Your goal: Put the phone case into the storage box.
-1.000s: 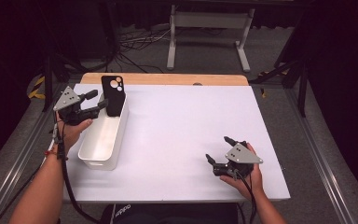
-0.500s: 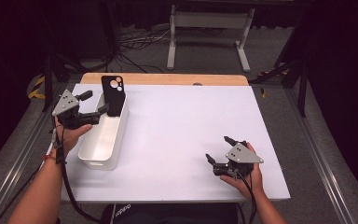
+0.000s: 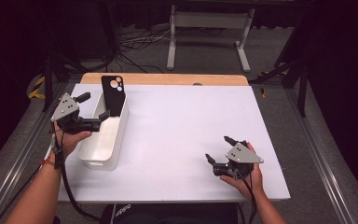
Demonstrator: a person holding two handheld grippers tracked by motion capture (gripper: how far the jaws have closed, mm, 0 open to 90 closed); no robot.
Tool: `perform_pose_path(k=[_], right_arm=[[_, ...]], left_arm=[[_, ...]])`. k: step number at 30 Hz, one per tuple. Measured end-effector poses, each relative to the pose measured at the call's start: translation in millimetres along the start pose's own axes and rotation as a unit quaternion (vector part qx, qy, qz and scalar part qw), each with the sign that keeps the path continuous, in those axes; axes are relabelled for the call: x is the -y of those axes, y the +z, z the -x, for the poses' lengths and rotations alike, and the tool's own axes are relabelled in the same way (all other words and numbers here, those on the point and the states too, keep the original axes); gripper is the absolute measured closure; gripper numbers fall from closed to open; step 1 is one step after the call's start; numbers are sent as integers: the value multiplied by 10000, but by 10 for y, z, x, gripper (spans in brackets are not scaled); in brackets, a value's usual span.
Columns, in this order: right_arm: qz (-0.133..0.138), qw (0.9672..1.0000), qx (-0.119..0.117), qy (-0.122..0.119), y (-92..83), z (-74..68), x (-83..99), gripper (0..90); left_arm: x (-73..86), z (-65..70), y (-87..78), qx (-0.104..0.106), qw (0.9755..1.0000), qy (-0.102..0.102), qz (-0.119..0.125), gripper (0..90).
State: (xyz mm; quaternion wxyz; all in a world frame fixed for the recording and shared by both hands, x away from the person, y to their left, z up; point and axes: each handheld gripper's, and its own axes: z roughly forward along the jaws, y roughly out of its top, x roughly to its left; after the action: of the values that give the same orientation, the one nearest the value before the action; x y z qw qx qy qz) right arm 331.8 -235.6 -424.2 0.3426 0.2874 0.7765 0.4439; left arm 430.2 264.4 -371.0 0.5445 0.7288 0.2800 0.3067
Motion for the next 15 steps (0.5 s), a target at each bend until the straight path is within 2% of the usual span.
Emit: perform_pose_path(k=[7, 15], right_arm=[[30, 10000, -7, 21, -12, 4, -10, 133], [84, 10000, -6, 8, -26, 5, -29, 132]], left_arm=[[-2, 43, -28, 65, 9999, -3, 89, 30], [-37, 132, -119, 167, 9994, 171, 241, 35]])
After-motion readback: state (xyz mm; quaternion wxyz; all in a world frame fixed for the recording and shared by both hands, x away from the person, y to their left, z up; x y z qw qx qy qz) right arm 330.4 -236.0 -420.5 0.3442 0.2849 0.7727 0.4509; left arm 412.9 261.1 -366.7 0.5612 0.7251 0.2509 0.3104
